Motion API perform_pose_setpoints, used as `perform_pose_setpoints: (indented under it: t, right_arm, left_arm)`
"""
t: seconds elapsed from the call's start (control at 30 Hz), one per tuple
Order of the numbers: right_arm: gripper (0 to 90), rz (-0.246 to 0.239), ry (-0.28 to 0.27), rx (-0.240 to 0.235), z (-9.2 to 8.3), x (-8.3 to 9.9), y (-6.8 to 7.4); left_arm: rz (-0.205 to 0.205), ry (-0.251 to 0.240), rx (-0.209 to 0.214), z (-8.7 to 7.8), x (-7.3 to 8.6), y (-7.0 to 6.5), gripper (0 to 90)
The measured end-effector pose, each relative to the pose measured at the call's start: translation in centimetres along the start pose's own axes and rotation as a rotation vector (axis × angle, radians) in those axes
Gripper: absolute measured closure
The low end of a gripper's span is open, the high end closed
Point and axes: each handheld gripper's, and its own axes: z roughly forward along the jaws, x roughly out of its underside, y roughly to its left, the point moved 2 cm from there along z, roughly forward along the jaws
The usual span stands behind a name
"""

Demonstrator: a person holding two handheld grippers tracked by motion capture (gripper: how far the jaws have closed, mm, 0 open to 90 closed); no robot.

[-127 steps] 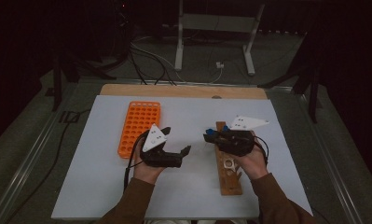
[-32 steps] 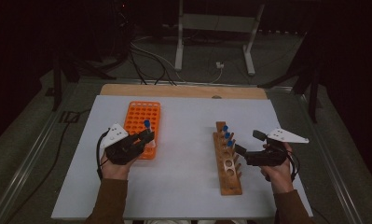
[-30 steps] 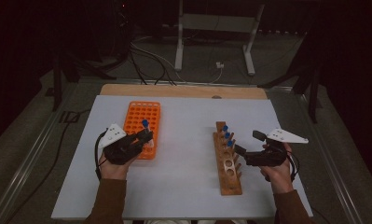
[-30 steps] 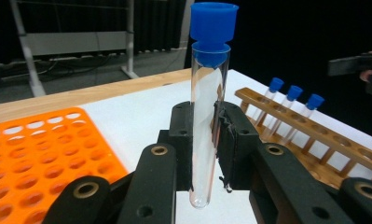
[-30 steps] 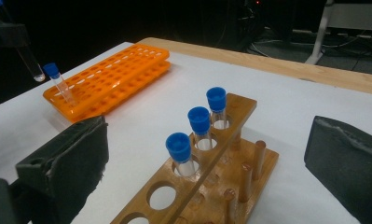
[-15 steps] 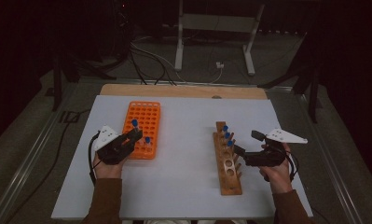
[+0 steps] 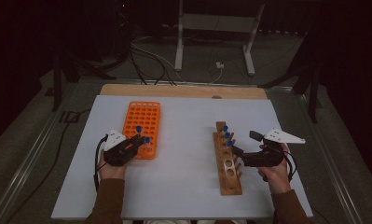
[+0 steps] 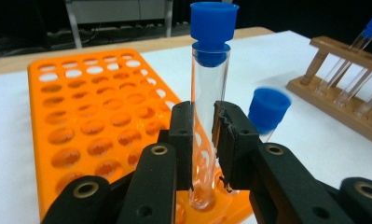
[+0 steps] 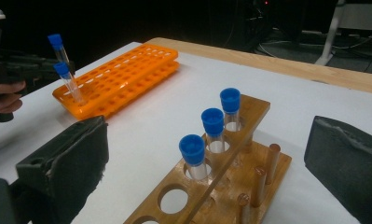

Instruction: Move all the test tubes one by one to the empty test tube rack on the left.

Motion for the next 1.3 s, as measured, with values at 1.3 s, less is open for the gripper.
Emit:
perform_pose_setpoints:
  t: [1.3]
  right_arm:
    - [0.1,-0.006,0.007,-0.02,0.5,0.2,0.2]
  left_arm:
    - [-0.098,0.016,0.005,-1.7,1.3,0.4,44.1]
